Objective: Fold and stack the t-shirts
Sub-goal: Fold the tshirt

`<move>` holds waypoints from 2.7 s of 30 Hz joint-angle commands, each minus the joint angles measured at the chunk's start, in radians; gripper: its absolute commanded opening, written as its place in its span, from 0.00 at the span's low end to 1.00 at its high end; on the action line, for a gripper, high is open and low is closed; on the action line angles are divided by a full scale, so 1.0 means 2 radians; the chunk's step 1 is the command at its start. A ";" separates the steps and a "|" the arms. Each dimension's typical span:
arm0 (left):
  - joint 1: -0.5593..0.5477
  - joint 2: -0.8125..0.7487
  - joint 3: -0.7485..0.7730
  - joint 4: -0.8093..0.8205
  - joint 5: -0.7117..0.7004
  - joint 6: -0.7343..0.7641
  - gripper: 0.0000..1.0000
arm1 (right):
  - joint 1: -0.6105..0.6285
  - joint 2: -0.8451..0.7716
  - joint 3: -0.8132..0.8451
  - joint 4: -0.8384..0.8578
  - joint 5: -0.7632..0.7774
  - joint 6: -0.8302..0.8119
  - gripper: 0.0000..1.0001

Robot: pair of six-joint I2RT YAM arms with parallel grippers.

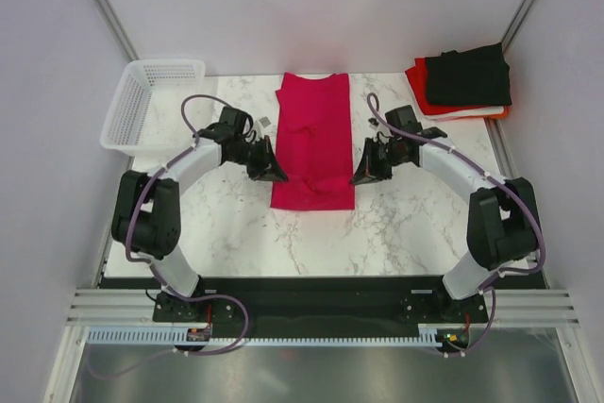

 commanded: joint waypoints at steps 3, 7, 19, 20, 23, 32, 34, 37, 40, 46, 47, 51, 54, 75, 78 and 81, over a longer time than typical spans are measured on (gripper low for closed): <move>0.014 0.051 0.079 -0.012 -0.014 0.038 0.02 | -0.029 0.055 0.097 0.022 0.009 -0.024 0.00; 0.017 0.089 0.128 -0.011 -0.036 0.057 0.02 | -0.034 0.106 0.162 0.030 0.008 -0.031 0.00; 0.022 0.188 0.232 -0.003 -0.054 0.084 0.02 | -0.043 0.197 0.234 0.042 0.016 -0.045 0.00; 0.022 0.192 0.239 -0.003 -0.054 0.084 0.02 | -0.044 0.203 0.238 0.044 0.017 -0.046 0.00; 0.022 0.202 0.248 -0.001 -0.054 0.085 0.02 | -0.044 0.212 0.249 0.047 0.018 -0.048 0.00; 0.024 0.152 0.243 -0.024 -0.126 0.081 0.45 | -0.056 0.190 0.238 0.034 0.032 -0.070 0.54; 0.027 0.129 0.226 -0.034 -0.133 0.080 0.46 | -0.061 0.172 0.210 0.025 0.029 -0.073 0.54; 0.034 0.087 0.154 -0.046 -0.092 0.067 0.44 | -0.068 0.134 0.145 0.008 0.014 -0.071 0.54; 0.041 0.066 0.066 -0.034 -0.041 0.038 0.45 | -0.070 0.104 0.068 0.011 -0.011 -0.052 0.54; 0.047 0.070 -0.020 0.015 0.027 -0.006 0.63 | -0.075 0.103 -0.002 0.077 -0.054 0.016 0.52; 0.047 0.073 -0.024 0.019 0.035 -0.013 0.64 | -0.074 0.108 -0.002 0.090 -0.061 0.021 0.52; 0.047 0.084 -0.021 0.030 0.037 -0.020 0.64 | -0.074 0.129 0.005 0.097 -0.065 0.032 0.52; 0.047 0.094 -0.016 0.032 0.035 -0.020 0.63 | -0.073 0.140 0.008 0.098 -0.067 0.034 0.51; 0.045 0.148 0.012 0.041 0.032 -0.021 0.50 | -0.073 0.180 0.008 0.092 -0.075 0.038 0.50; 0.046 0.150 0.010 0.040 0.030 -0.019 0.48 | -0.073 0.180 0.004 0.090 -0.076 0.038 0.49; 0.045 0.153 0.012 0.043 0.032 -0.021 0.39 | -0.071 0.185 0.005 0.091 -0.074 0.036 0.46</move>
